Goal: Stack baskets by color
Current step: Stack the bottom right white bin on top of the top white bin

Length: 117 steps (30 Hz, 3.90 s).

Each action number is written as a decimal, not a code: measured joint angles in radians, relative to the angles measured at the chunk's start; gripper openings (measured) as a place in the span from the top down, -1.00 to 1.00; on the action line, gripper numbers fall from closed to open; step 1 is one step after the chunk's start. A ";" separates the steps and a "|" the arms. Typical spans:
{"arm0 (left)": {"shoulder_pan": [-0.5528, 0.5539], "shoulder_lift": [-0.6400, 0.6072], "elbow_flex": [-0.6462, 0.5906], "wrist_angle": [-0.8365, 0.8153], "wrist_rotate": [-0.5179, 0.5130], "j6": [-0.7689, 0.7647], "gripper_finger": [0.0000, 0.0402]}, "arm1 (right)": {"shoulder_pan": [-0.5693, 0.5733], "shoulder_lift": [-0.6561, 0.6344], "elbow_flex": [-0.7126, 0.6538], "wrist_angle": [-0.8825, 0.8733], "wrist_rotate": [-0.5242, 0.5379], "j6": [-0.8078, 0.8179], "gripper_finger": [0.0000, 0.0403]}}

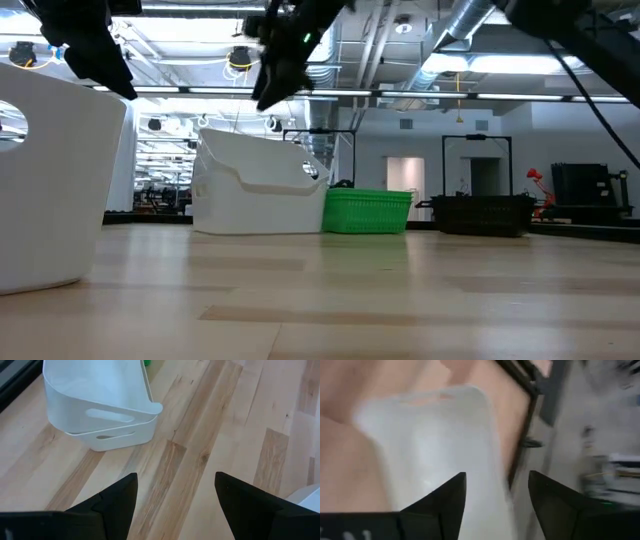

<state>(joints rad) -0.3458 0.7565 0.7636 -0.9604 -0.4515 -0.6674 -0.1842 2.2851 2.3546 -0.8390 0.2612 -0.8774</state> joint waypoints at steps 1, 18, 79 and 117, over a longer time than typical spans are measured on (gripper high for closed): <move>0.000 0.000 0.000 0.000 0.000 0.000 -0.26 | 0.005 -0.013 0.002 -0.040 -0.021 0.046 -0.17; 0.000 0.000 0.000 0.001 -0.013 -0.006 -0.26 | -0.009 0.102 -0.025 -0.217 -0.179 0.241 -0.01; 0.000 0.000 0.000 -0.019 -0.008 -0.033 -0.26 | 0.027 0.179 -0.003 -0.247 -0.105 0.222 0.35; 0.000 0.000 0.000 -0.028 -0.026 -0.024 -0.26 | -0.021 0.066 0.000 0.052 0.060 0.102 0.41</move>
<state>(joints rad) -0.3454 0.7563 0.7637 -0.9882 -0.4774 -0.6918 -0.2049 2.3512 2.3546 -0.7874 0.3216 -0.7750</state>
